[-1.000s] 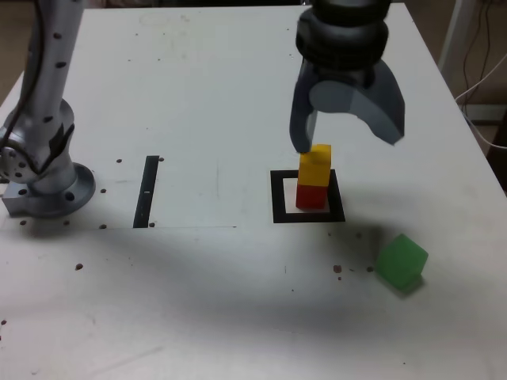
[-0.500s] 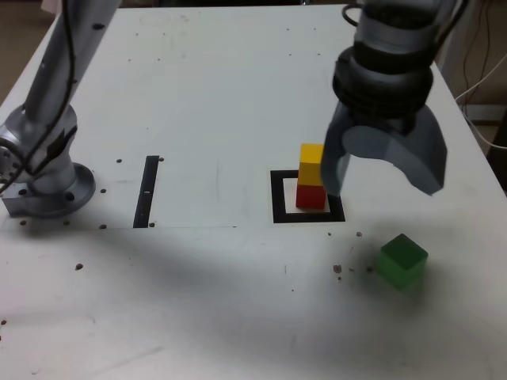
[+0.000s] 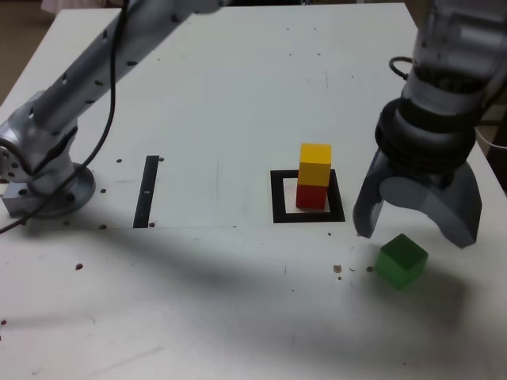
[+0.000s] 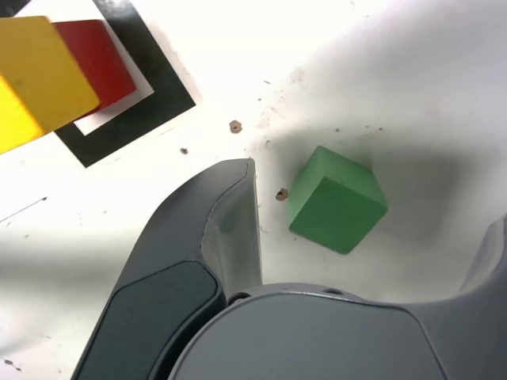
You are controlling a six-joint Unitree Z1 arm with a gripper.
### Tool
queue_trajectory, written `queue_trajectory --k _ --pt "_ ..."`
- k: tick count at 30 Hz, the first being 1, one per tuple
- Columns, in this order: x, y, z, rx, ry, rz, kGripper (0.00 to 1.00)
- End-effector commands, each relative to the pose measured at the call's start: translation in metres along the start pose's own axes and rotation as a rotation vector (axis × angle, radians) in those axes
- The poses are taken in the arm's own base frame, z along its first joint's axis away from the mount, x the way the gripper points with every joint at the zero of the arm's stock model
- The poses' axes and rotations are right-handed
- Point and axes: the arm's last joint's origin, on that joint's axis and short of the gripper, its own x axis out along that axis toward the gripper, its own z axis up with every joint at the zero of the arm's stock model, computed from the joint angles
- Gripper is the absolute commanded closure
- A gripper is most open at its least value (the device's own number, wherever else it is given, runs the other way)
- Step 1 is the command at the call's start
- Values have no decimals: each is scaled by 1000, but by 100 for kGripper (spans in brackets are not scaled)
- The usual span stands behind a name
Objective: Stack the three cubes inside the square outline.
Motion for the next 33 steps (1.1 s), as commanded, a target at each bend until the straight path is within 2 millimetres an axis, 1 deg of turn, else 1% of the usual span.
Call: queue_trajectory --k 1,6,10,13,18,21,29,33 --pt "0 0 1 6 5 1 0" --pt "1 0 2 14 4 6 0" --pt "2 0 4 52 0 8 0" --pt "1 0 7 133 -13 10 0" --pt "-1 1 9 322 -33 11 0" --pt "-1 1 9 387 -28 15 0" --pt "2 2 7 414 -3 29 1" --pt "6 1 8 416 13 31 1"
